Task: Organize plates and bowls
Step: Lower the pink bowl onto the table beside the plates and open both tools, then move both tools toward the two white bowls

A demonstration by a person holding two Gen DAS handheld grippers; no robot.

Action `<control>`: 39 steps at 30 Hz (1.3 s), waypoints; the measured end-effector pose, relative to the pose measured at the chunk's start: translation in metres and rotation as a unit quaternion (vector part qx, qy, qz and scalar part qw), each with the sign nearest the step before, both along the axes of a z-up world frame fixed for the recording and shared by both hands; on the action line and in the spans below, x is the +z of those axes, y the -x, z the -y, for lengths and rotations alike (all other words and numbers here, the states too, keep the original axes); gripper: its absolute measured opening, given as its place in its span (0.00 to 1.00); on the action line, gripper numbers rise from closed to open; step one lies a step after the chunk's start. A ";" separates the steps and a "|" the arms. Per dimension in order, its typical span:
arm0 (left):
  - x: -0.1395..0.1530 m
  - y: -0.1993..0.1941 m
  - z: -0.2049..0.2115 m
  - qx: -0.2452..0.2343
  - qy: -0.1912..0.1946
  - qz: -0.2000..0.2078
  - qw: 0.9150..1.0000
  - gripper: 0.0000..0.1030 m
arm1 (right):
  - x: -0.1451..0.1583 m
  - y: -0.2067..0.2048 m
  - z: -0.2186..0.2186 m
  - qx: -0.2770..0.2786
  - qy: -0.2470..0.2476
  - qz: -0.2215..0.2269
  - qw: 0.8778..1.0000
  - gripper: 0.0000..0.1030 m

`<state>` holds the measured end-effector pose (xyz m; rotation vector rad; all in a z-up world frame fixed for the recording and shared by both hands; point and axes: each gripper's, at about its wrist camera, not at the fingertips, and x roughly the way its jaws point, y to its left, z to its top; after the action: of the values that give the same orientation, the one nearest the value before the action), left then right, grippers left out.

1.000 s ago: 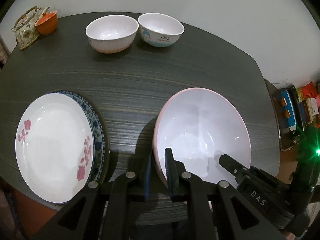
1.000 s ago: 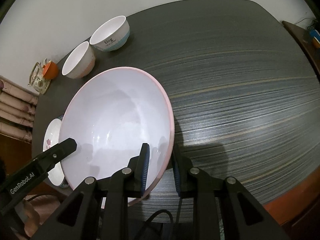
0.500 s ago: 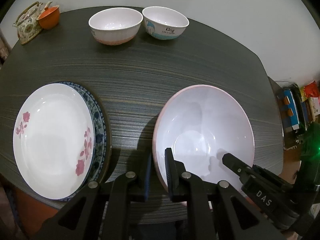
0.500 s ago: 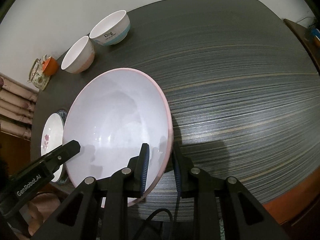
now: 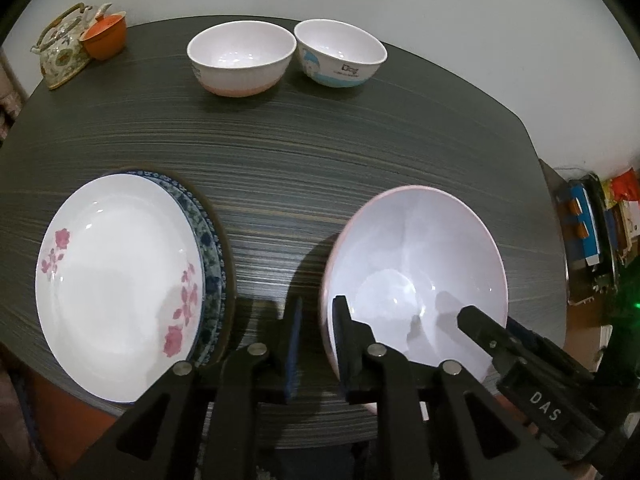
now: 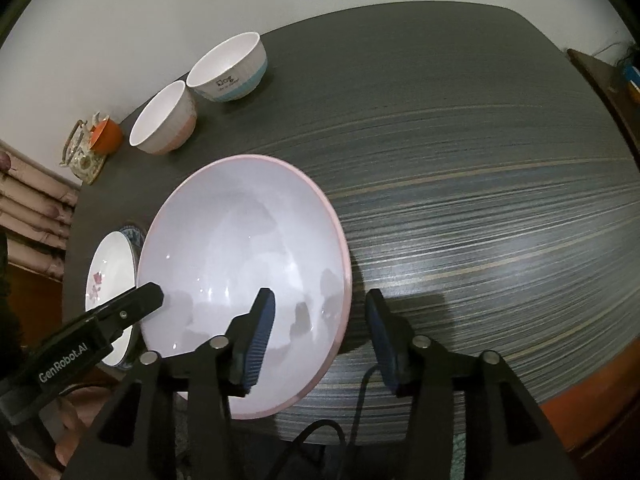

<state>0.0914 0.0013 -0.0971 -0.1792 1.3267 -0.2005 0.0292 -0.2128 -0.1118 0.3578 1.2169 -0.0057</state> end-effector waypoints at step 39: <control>0.044 -0.031 -0.070 0.055 0.008 0.048 0.997 0.49 | 0.062 -0.036 -0.043 0.081 0.036 0.082 0.993 0.55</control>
<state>0.1228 0.0716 -0.0535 -0.2523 1.2158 -0.1240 0.0655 -0.1703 -0.0501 0.1923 1.0758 0.1174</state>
